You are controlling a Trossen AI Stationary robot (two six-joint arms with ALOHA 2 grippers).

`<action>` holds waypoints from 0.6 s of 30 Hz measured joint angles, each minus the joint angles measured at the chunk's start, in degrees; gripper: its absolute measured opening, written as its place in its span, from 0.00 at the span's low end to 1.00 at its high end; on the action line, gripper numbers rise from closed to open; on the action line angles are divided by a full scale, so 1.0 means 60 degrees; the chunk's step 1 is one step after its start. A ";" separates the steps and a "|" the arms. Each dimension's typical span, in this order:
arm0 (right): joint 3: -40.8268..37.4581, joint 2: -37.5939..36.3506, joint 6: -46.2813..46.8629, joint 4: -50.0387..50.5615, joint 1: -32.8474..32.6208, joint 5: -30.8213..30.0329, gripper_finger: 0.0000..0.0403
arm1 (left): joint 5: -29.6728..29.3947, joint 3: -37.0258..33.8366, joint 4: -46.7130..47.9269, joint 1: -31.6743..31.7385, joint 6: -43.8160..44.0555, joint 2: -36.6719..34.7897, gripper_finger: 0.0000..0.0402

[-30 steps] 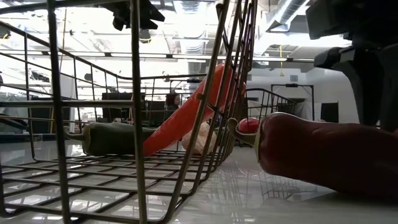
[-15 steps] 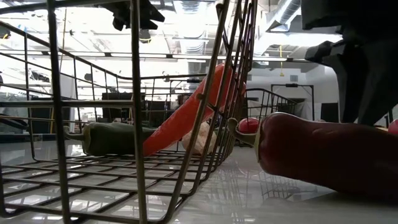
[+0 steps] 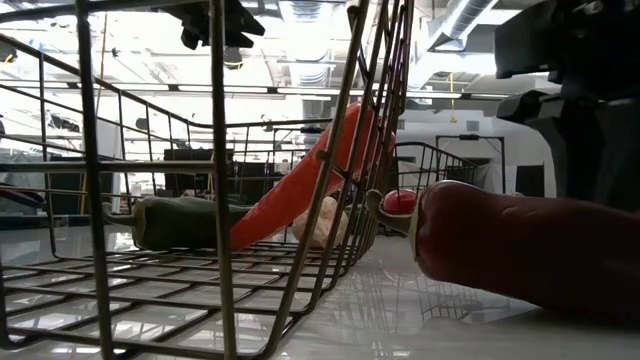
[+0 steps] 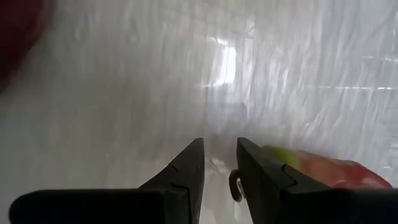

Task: Sort produce into baskets
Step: Put the top red chili pepper into the gold wire basket

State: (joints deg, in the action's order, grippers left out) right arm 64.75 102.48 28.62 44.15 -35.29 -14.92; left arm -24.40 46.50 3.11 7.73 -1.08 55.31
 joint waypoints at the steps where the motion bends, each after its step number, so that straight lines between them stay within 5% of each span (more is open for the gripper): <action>1: 0.0000 0.0000 -0.0002 0.0035 0.0000 0.0000 0.30 | 0.0000 0.0000 0.0000 0.0000 0.0002 0.0000 0.64; 18: 0.0000 0.0000 -0.0284 0.0374 0.0095 -0.0039 0.04 | 0.0000 0.0000 0.0004 0.0000 -0.0004 0.0000 0.64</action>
State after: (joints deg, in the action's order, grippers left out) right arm 64.75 102.48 26.92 46.40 -34.72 -15.15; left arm -24.40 46.50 3.14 7.73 -1.10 55.31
